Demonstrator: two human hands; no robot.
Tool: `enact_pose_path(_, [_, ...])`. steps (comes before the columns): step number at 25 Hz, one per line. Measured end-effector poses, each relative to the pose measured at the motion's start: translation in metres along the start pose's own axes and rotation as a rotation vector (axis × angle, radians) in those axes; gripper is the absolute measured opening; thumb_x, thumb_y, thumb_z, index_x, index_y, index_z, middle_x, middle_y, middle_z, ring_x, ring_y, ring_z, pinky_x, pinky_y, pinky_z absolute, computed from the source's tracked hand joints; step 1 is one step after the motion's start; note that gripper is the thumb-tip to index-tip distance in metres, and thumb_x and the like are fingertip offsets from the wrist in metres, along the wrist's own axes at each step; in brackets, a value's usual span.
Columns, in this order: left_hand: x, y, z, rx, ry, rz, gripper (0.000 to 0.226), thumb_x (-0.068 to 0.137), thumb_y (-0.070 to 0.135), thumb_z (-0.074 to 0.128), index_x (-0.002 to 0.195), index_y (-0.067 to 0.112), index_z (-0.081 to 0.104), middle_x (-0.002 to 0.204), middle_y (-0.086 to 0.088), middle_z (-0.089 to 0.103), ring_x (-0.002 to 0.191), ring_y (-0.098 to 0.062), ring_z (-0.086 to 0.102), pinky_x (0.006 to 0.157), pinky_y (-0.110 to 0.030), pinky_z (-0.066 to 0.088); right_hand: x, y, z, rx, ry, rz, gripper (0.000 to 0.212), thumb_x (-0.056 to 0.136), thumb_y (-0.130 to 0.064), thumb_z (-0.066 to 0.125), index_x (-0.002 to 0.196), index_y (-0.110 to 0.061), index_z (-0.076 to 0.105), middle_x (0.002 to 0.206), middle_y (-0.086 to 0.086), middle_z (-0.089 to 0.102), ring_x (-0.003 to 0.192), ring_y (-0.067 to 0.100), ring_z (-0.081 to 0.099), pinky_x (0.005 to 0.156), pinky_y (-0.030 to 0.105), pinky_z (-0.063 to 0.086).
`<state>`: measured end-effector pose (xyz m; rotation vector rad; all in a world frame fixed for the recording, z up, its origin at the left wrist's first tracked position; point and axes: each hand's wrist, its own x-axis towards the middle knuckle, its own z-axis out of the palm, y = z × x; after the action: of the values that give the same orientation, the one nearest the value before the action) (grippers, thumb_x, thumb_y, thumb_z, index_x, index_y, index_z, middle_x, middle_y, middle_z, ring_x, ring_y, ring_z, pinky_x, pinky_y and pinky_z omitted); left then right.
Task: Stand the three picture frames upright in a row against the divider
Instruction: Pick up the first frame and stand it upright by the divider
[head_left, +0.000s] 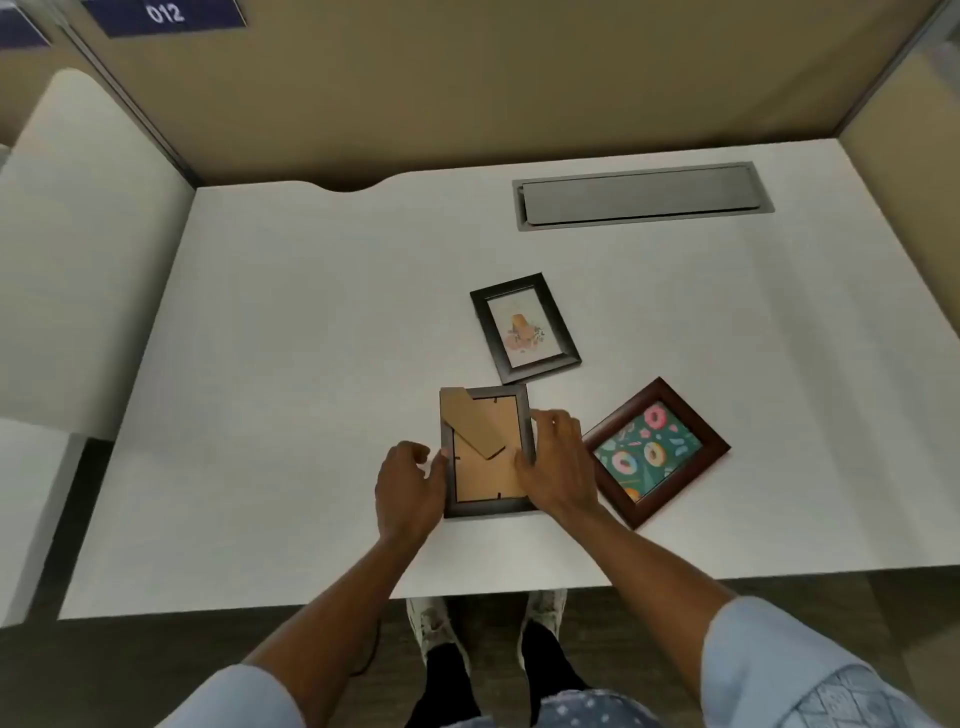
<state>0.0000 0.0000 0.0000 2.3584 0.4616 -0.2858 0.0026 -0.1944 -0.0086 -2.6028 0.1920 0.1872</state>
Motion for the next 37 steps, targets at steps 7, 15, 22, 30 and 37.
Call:
enact_pose_path(7, [-0.014,0.013,0.021,-0.314,-0.003,-0.266,0.056,0.096,0.05,0.071,0.135,0.012,0.058,0.118,-0.002,0.067,0.114,-0.028,0.066,0.102,-0.044,0.056,-0.014,-0.026,0.013,0.306,0.025,0.328,0.052,0.089,-0.019,0.073,0.136,-0.016,0.051,0.134,0.008,0.062,0.125,0.027,0.056,0.093,0.038,0.052])
enact_pose_path(15, [-0.023,0.023,0.031,-0.518,-0.059,-0.397,0.075,0.093,0.053,0.074,0.151,0.01,0.053,0.152,-0.013,0.057,0.13,-0.027,0.057,0.101,-0.038,0.045,0.009,-0.021,0.002,0.551,0.021,0.443,0.051,0.089,-0.009,0.078,0.135,-0.019,0.059,0.131,0.01,0.056,0.109,0.025,0.064,0.086,0.038,0.061])
enact_pose_path(22, [-0.035,0.017,0.016,-0.414,-0.11,-0.222,0.075,0.089,0.055,0.078,0.15,0.016,0.057,0.151,-0.007,0.052,0.128,-0.026,0.06,0.102,-0.035,0.05,0.017,-0.009,-0.007,0.695,-0.012,0.429,0.051,0.092,0.0,0.075,0.136,-0.021,0.064,0.116,0.008,0.072,0.103,0.024,0.07,0.077,0.033,0.061])
enact_pose_path(30, [-0.038,-0.008,-0.005,-0.243,-0.264,0.273,0.11,0.073,0.087,0.07,0.164,0.039,0.032,0.172,0.017,0.026,0.152,-0.004,0.037,0.118,-0.03,0.046,0.051,-0.003,-0.027,0.903,-0.136,0.601,0.051,0.082,0.009,0.079,0.123,-0.021,0.075,0.1,0.015,0.079,0.087,0.033,0.08,0.078,0.05,0.068])
enact_pose_path(37, [-0.019,-0.03,-0.007,-0.1,0.035,0.476,0.065,0.088,0.001,0.08,0.148,0.02,0.06,0.157,0.004,0.056,0.148,-0.018,0.051,0.117,-0.052,0.053,0.067,-0.011,-0.037,0.703,-0.296,0.493,0.038,0.076,-0.007,0.088,0.112,-0.016,0.077,0.107,0.01,0.077,0.095,0.025,0.075,0.077,0.037,0.065])
